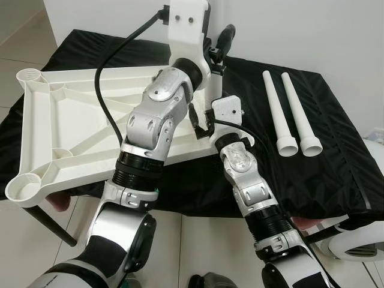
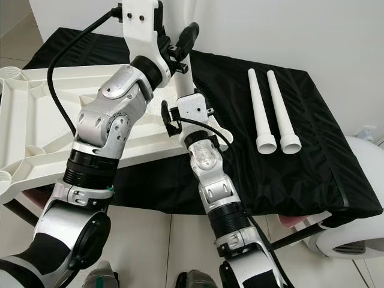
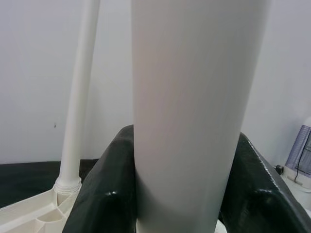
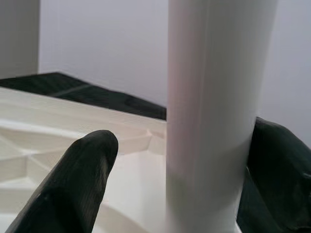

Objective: Building children table

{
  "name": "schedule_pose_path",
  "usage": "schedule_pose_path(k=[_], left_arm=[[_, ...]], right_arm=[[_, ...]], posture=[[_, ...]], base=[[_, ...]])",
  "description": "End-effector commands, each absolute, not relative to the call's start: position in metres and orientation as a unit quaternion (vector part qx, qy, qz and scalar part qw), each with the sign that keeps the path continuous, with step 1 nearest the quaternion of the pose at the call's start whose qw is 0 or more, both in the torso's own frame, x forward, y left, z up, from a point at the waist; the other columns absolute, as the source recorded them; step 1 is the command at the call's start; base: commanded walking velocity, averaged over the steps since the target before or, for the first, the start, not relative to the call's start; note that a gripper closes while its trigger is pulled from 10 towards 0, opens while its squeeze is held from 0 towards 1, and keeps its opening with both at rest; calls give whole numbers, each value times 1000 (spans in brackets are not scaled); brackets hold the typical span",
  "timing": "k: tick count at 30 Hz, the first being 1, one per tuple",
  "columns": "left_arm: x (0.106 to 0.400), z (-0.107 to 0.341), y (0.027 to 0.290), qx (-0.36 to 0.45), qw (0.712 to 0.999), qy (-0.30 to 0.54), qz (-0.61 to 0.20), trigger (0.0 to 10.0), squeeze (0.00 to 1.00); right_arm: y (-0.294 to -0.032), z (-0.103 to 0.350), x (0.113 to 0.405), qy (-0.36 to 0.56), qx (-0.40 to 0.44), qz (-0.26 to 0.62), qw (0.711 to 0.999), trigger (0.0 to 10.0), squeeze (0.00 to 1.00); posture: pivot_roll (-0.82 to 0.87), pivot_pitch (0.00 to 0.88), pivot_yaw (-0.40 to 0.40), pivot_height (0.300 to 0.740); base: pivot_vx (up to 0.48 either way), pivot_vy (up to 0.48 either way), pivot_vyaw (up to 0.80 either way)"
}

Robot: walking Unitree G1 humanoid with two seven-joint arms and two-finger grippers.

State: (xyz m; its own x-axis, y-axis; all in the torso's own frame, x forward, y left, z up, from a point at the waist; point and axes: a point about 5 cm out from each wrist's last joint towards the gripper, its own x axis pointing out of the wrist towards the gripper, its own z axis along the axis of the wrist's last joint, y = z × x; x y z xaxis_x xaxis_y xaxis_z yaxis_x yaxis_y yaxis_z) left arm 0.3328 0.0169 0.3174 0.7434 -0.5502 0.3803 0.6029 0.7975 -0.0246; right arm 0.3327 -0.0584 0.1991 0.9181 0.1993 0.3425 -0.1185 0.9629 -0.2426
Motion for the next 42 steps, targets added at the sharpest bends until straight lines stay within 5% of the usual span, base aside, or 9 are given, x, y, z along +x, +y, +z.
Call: schedule_pose_path(k=[1, 23, 24, 26, 30, 33, 35, 42], left_arm=[[328, 321, 11, -67, 926, -193, -317, 10000, 0], [326, 323, 9, -64, 928, -200, -308, 10000, 0], [325, 323, 9, -65, 927, -200, -309, 10000, 0], [324, 324, 9, -65, 927, -202, -311, 10000, 0], [323, 325, 9, -66, 926, -204, -311, 10000, 0], [323, 326, 9, -67, 925, -205, -312, 10000, 0], [322, 326, 9, -67, 925, -206, -312, 10000, 0], [322, 327, 9, -68, 925, -208, -312, 10000, 0]], right_arm=[[-60, 205, 335, -193, -111, 56, 973, 10000, 0], [-81, 212, 346, -178, -107, -67, 976, 10000, 0], [-81, 212, 346, -178, -109, -67, 976, 8000, 0], [-82, 210, 347, -173, -110, -69, 976, 10000, 0], [-83, 207, 348, -167, -108, -69, 978, 10000, 0], [-84, 207, 349, -167, -113, -75, 977, 9529, 0], [-84, 209, 349, -169, -110, -73, 977, 4471, 0], [-84, 209, 350, -167, -107, -74, 977, 4471, 0]], posture=[[89, 14, -116, 740], [88, 19, -115, 740], [89, 20, -115, 740], [89, 22, -115, 740], [91, 24, -116, 740], [92, 24, -117, 740], [91, 24, -118, 740], [90, 23, -120, 740]], base=[[0, 0, 0], [0, 0, 0], [0, 0, 0], [0, 0, 0], [0, 0, 0], [0, 0, 0], [0, 0, 0], [0, 0, 0]])
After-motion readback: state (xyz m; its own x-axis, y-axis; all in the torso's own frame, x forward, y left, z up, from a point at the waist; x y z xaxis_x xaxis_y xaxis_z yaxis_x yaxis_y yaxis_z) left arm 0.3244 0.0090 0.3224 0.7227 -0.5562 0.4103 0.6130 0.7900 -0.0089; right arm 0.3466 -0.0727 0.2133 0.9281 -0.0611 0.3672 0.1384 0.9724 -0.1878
